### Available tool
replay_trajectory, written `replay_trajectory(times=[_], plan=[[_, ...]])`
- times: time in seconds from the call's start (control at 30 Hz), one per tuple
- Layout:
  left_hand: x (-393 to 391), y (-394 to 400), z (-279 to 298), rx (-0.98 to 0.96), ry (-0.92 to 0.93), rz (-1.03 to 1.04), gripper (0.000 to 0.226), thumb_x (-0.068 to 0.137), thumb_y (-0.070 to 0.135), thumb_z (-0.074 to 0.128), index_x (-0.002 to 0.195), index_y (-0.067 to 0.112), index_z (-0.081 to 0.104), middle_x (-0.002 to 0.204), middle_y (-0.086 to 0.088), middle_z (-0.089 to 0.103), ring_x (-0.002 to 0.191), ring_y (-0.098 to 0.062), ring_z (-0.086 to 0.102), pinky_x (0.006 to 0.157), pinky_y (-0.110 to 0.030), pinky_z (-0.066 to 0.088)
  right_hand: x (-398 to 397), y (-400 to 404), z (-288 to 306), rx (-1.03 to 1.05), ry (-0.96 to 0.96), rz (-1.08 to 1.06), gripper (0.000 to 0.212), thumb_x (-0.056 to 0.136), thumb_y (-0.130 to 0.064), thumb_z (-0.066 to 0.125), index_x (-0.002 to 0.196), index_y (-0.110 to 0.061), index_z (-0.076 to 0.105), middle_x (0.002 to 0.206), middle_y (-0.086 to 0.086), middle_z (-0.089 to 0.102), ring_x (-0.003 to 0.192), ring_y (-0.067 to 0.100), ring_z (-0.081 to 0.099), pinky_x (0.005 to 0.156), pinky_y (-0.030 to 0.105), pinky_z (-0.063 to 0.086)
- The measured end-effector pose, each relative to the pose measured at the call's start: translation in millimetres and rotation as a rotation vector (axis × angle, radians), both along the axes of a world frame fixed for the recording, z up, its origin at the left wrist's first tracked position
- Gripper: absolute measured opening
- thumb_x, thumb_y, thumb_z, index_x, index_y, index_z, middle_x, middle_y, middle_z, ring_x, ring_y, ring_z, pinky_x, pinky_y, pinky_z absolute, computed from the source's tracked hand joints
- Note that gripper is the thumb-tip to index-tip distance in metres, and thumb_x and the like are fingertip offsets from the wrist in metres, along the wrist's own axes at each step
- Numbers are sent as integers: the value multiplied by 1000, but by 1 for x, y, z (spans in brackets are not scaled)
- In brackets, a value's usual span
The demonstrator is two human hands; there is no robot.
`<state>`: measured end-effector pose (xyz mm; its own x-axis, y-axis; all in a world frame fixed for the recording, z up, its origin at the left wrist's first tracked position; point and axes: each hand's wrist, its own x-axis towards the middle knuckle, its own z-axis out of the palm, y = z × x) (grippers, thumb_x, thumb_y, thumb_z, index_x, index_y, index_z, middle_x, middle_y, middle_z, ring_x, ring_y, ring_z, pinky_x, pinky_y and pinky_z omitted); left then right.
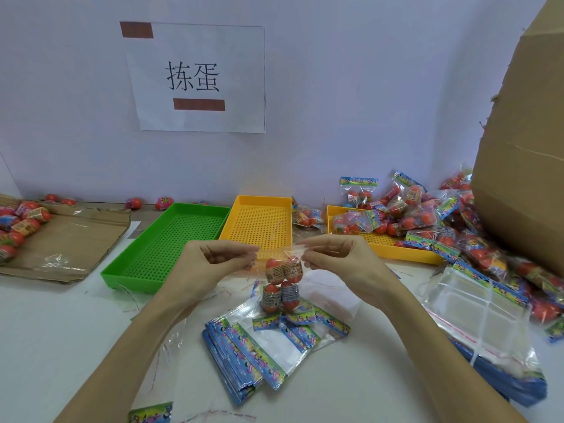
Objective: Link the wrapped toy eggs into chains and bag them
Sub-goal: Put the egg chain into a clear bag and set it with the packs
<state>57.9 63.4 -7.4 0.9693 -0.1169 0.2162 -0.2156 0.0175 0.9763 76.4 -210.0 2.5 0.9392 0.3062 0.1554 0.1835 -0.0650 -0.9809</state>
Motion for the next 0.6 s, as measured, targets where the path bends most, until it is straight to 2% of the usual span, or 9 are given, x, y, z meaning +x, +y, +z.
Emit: replay_trajectory(times=[0.13, 0.27, 0.4, 0.5, 0.6], plan=[[0, 3, 0, 58, -66, 2, 21, 79, 5, 81, 98, 12, 85, 96, -12, 81, 93, -22, 78, 84, -20, 59, 0, 0, -1, -60, -57, 1, 25, 91, 0, 71, 95, -21, 83, 97, 5, 79, 91, 14, 74, 81, 18, 55], [1, 4, 1, 172, -187, 3, 20, 83, -6, 77, 97, 7, 84, 97, -9, 79, 93, -22, 75, 88, -24, 59, 0, -1, 1, -92, -72, 0, 24, 91, 1, 70, 92, -19, 83, 93, 5, 79, 90, 16, 74, 81, 18, 55], [-2, 6, 1, 300, -305, 14, 16, 85, 5, 77, 97, 13, 85, 99, 0, 77, 94, -15, 73, 84, -20, 56, -1, -1, 2, -143, -103, -18, 21, 92, -1, 70, 92, -17, 83, 93, 2, 79, 92, 16, 74, 83, 20, 56], [-3, 5, 2, 384, -374, 31, 14, 88, 10, 75, 97, 15, 85, 98, 6, 76, 96, -14, 72, 82, -18, 53, -1, 1, 3, -173, -137, -15, 20, 92, 1, 70, 92, -14, 83, 96, 0, 79, 96, 16, 74, 87, 25, 58], [-3, 6, 3, 447, -388, 15, 18, 91, 4, 72, 98, 14, 85, 99, 8, 75, 97, -12, 70, 82, -16, 50, 1, 3, 2, -258, -205, -43, 23, 93, 3, 69, 93, -14, 83, 99, -3, 76, 98, 15, 71, 92, 34, 58]])
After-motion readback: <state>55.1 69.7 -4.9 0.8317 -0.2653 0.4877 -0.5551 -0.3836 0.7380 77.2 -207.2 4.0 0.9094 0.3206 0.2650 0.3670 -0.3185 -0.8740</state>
